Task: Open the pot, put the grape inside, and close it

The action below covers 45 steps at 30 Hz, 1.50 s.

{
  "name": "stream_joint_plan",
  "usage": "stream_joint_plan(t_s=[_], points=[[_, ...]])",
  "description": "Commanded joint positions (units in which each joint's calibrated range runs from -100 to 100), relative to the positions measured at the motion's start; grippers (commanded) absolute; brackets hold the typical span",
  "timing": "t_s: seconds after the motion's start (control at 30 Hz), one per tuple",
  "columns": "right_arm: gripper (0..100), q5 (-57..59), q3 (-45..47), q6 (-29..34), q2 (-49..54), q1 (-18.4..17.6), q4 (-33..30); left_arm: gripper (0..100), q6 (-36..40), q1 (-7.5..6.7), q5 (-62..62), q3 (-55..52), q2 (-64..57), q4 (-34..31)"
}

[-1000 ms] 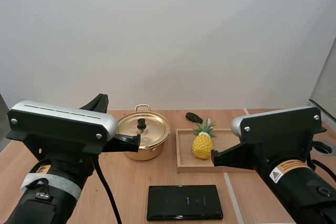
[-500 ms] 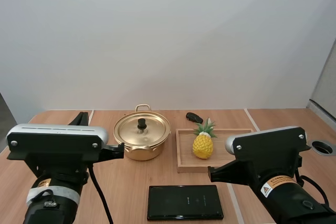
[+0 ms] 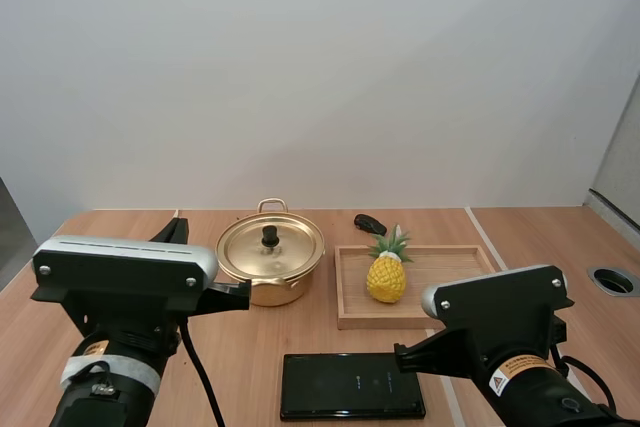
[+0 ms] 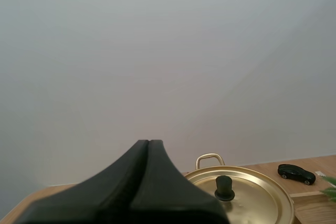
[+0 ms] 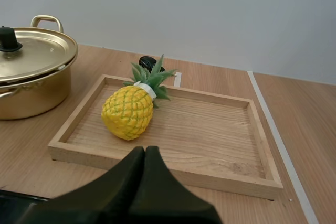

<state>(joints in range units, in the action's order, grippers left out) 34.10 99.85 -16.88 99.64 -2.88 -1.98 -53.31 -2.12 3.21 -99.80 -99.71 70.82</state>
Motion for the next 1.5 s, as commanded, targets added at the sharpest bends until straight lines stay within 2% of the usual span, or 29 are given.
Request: stream_joint_plan(t_s=[0.0,0.3,0.33,0.5,0.57,0.63,0.8,0.87,0.9,1.17,1.47], points=[[0,-0.4,0.2,-0.3,0.4,-0.1,-0.1,0,-0.2,-0.16,1.2,-0.2,-0.3,0.3],[0,-0.4,0.2,-0.3,0.4,-0.1,-0.1,0,-0.2,-0.16,1.2,-0.2,-0.3,-0.6],[0,-0.4,0.2,-0.3,0.4,-0.1,-0.1,0,-0.2,-0.16,1.2,-0.2,-0.3,-2.4],[0,-0.4,0.2,-0.3,0.4,-0.1,-0.1,0,1.6,-0.16,0.1,-0.2,-0.3,-19.6],[0,-0.4,0.2,-0.3,0.4,-0.1,-0.1,0,8.1,-0.16,-0.9,-0.2,-0.3,-24.8],[0,-0.4,0.2,-0.3,0.4,-0.1,-0.1,0,19.7,-0.16,-1.6,-0.2,-0.3,-32.6],[0,-0.4,0.2,-0.3,0.4,-0.1,-0.1,0,50.1,-0.16,-8.4,-0.2,-0.3,-60.8],[0,-0.4,0.2,-0.3,0.4,-0.1,-0.1,0,59.3,-0.16,-14.0,-0.2,-0.3,-71.2],[0,-0.4,0.2,-0.3,0.4,-0.1,-0.1,0,61.9,-0.16,-17.1,-0.2,-0.3,-73.5],[0,-0.4,0.2,-0.3,0.4,-0.1,-0.1,0,64.4,-0.16,-33.0,-0.2,-0.3,-74.4],[0,-0.4,0.2,-0.3,0.4,-0.1,-0.1,0,64.4,-0.16,-33.8,-0.2,-0.3,-74.4]])
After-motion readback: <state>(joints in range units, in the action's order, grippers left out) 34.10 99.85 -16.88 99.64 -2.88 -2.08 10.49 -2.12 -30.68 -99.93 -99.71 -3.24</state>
